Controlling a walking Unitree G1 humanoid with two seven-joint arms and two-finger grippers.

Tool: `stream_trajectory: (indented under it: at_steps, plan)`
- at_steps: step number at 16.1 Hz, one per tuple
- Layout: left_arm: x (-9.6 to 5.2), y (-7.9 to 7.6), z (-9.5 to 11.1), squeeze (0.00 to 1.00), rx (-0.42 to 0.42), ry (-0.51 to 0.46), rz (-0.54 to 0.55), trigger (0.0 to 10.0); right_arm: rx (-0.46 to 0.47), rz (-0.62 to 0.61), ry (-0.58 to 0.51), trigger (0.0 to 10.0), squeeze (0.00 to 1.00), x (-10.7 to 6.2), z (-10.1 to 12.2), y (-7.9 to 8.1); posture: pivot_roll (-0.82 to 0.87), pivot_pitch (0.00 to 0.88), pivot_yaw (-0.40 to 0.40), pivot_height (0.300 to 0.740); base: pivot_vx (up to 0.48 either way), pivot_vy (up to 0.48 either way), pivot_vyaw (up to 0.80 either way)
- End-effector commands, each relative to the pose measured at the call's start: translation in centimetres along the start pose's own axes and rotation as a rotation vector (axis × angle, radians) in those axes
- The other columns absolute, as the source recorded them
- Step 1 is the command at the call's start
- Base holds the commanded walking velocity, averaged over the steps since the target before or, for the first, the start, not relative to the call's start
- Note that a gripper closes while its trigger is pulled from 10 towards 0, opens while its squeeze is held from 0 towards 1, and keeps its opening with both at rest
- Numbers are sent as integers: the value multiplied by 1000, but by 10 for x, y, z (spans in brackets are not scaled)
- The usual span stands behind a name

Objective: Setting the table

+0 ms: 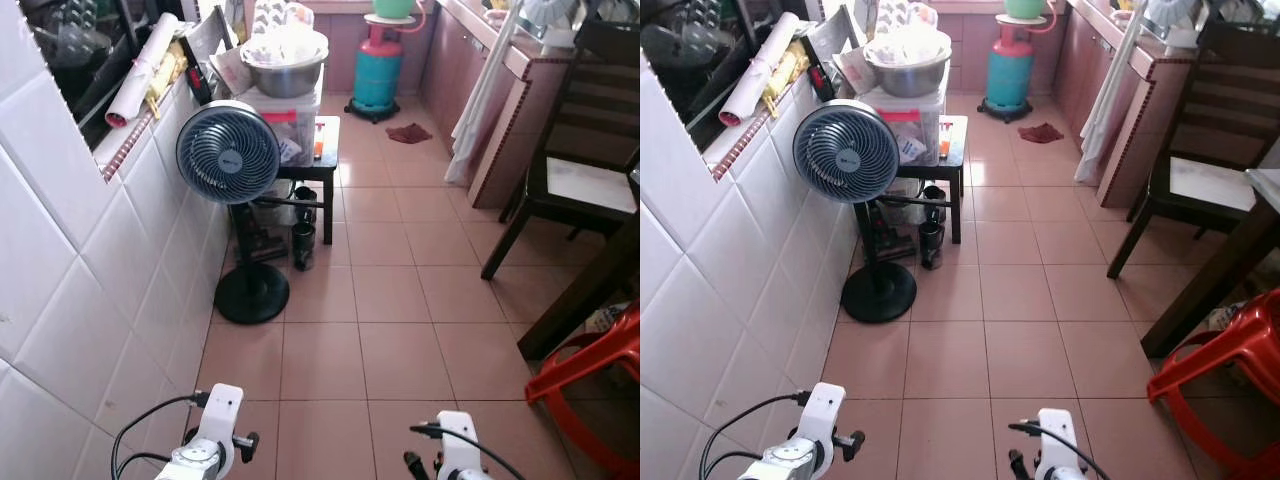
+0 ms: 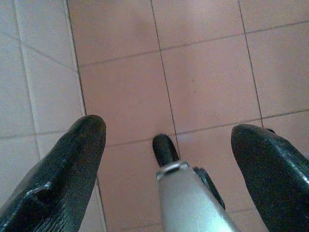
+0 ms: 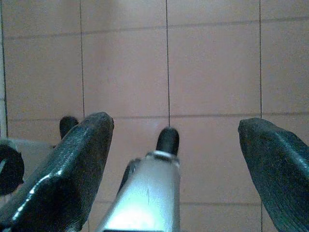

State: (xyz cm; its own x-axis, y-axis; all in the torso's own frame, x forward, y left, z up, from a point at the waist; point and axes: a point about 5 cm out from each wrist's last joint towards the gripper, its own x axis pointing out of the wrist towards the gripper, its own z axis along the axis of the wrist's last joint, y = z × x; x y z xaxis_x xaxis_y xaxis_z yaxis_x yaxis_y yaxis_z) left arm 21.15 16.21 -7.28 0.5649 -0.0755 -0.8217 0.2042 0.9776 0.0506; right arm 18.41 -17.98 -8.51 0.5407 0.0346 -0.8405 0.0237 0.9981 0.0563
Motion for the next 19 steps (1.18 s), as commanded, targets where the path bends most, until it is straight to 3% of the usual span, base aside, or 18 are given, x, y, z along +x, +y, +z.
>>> stream_trajectory:
  at_steps: [1,4,5,6,8,9,10,11,12,14,15,17,18,19]
  plan:
    - [1,-6,4,0,29,-8,-25,10000,-4,11,-26,10000,0,1,5,4,-20,0,20,740,0,0,0]
    - [2,-7,11,0,61,-24,-40,10000,-20,16,-46,10000,0,0,5,2,-29,0,32,740,0,0,0]
    - [2,-4,20,0,126,-66,-42,10000,-97,-21,-91,10000,0,1,17,0,-33,0,37,740,0,0,0]
    - [1,-2,30,0,171,-110,-54,10000,-89,-23,-120,10000,0,1,28,-1,-37,0,36,740,0,0,0]
    - [0,9,50,0,151,-175,-40,10000,-87,10,-200,10000,0,1,53,-1,-40,0,36,740,0,0,0]
    - [-3,18,68,0,118,-252,-15,10000,-105,37,-238,10000,0,1,68,2,-39,0,35,740,0,0,0]
    - [-6,23,81,0,150,-321,2,10000,-171,69,-251,10000,0,1,74,7,-37,0,34,740,0,0,0]
    - [-11,13,102,0,386,-436,-76,10000,-172,145,-270,10000,0,1,84,19,-32,0,31,740,0,0,0]
    - [-14,9,110,0,429,-486,-113,10000,-175,191,-290,10000,0,0,89,26,-31,0,30,740,0,0,0]
    - [-18,9,119,0,391,-569,-125,10000,-156,266,-314,10000,0,-1,95,34,-27,0,30,740,0,0,0]
    - [-28,11,130,0,352,-718,-110,10000,-218,342,-407,10000,0,-6,103,41,-27,0,30,740,0,0,0]
    - [-40,17,142,0,229,-898,-47,10000,-156,357,-529,10000,0,-14,108,33,-32,0,36,740,0,0,0]
    - [-45,20,139,0,143,-952,-13,10000,-157,278,-616,10000,0,-21,109,18,-32,0,37,740,0,0,0]
    - [-47,19,135,0,124,-975,-7,10000,-148,229,-660,10000,0,-26,110,11,-26,0,30,740,0,0,0]
